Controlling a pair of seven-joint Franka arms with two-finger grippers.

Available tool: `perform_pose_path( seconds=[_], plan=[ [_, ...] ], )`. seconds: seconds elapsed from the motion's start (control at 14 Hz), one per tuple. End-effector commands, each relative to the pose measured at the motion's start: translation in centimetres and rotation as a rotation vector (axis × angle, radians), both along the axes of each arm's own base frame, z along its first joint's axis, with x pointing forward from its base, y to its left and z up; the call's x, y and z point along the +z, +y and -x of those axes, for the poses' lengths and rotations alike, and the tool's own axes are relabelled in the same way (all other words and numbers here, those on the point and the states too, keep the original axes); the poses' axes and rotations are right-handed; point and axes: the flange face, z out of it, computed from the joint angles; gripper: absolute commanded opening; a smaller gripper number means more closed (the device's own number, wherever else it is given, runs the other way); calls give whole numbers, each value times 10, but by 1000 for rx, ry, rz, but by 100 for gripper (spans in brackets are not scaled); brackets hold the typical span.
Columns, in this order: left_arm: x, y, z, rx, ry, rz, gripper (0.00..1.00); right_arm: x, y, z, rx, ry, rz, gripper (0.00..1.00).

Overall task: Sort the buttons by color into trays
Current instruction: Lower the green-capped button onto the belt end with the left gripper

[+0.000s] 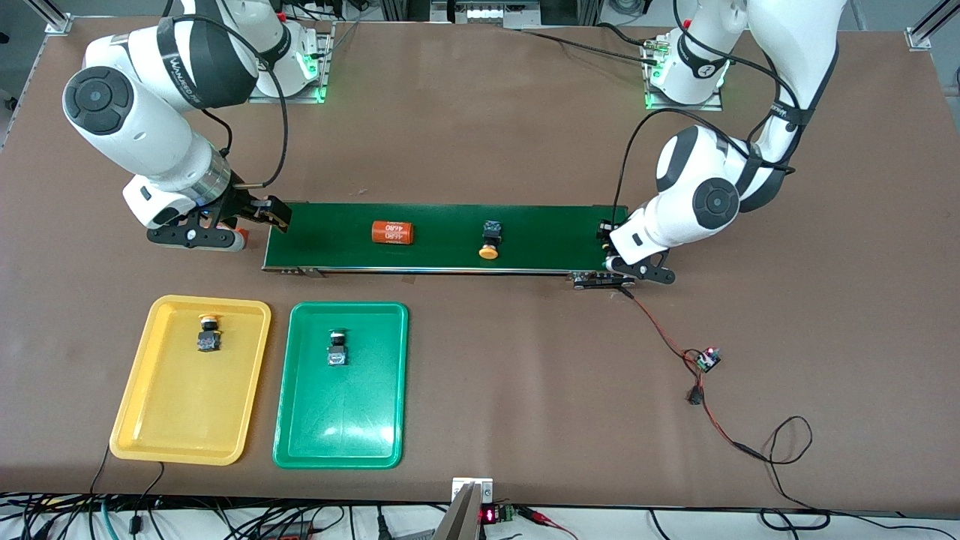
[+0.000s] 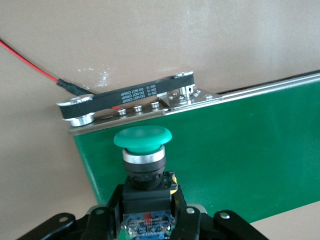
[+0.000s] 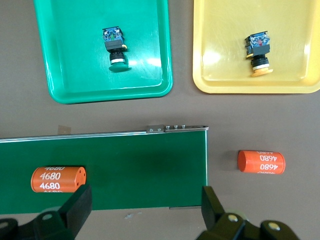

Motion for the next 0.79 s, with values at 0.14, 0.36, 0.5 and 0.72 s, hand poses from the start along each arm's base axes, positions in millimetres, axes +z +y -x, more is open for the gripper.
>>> perform_pose_path(
  seconds=[0.14,0.36,0.5,0.72],
  plan=[
    [-13,-8,14,12,27,4,0,4,-1,9,-13,1,-16,97],
    [-19,-6,21,10,43,-4,0,4,-1,9,-14,2,-17,97],
    [-21,-5,23,8,47,-6,3,4,-1,9,-13,2,-17,97],
    [-20,-6,25,-13,53,-4,100,4,0,9,-15,2,-18,97]
  ],
)
